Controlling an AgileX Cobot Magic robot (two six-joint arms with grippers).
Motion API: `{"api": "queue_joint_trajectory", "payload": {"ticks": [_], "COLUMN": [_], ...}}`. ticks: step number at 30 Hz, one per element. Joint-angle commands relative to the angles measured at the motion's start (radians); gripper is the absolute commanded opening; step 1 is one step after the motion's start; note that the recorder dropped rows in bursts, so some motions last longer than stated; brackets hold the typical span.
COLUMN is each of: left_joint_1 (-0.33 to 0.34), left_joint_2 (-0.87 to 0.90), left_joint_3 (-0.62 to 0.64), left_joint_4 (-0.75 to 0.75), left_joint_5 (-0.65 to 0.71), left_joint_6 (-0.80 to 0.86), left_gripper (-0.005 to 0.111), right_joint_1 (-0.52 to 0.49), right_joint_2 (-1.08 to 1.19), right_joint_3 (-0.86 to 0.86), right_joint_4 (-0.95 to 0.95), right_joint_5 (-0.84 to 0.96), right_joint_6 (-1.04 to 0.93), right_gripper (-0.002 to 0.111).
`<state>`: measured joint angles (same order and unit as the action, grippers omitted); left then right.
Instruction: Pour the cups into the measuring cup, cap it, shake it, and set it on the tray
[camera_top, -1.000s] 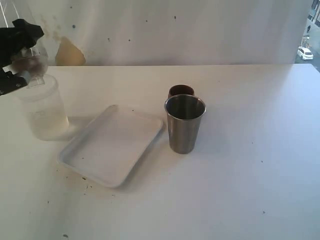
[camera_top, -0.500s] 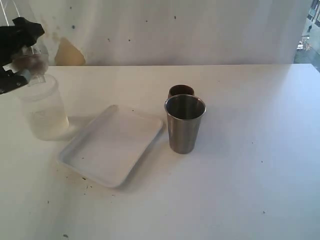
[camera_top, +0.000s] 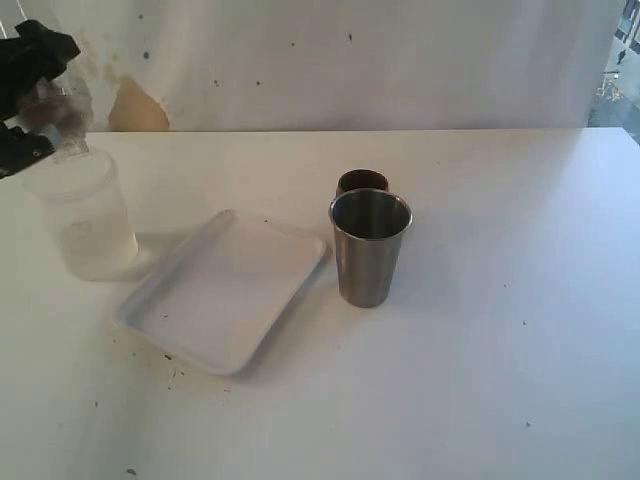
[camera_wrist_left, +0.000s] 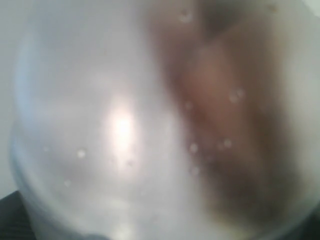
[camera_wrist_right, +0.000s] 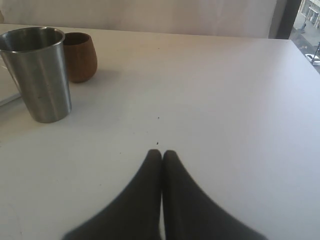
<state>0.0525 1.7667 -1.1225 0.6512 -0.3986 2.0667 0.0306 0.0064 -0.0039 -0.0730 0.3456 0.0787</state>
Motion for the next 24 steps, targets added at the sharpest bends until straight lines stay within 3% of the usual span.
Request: {"api": "queue_joint_trajectory", "payload": {"ticks": [1,6,10,14,19,24], "left_joint_1": [-0.002,-0.002,-0.002,-0.002,-0.005,-0.005], "left_joint_2": [-0.011,-0.011,-0.011,-0.011,-0.011,-0.011], "left_joint_3": [-0.009,-0.009,-0.009,-0.009,-0.009,-0.009], "left_joint_4": [-0.092,-0.279,-0.437,-0.494,-0.495,-0.495], "left_joint_5": [0.052,0.087,0.104,0.116,0.101,0.062], "left_joint_6": [-0.112,-0.259,-0.478,-0.694,-1.077,-1.193], "left_gripper": [0.0,0.0,0.0,0.0,0.0,0.0], "right_joint_1": [-0.001,-0.001,-0.001,-0.001,-0.001,-0.001], "right_joint_2": [-0.006,-0.006,-0.006,-0.006,-0.006,-0.006], "right_joint_3": [0.004,0.004,0.004,0.004,0.004,0.004], "right_joint_4": [-0.006,-0.006,-0.006,-0.006,-0.006,-0.006], "right_joint_5": [-0.003,-0.003,-0.003,-0.003,-0.003,-0.003], "right_joint_6": [0.005,0.005,0.005,0.005,0.005,0.005], "right_gripper": [0.0,0.0,0.0,0.0,0.0,0.0]}}
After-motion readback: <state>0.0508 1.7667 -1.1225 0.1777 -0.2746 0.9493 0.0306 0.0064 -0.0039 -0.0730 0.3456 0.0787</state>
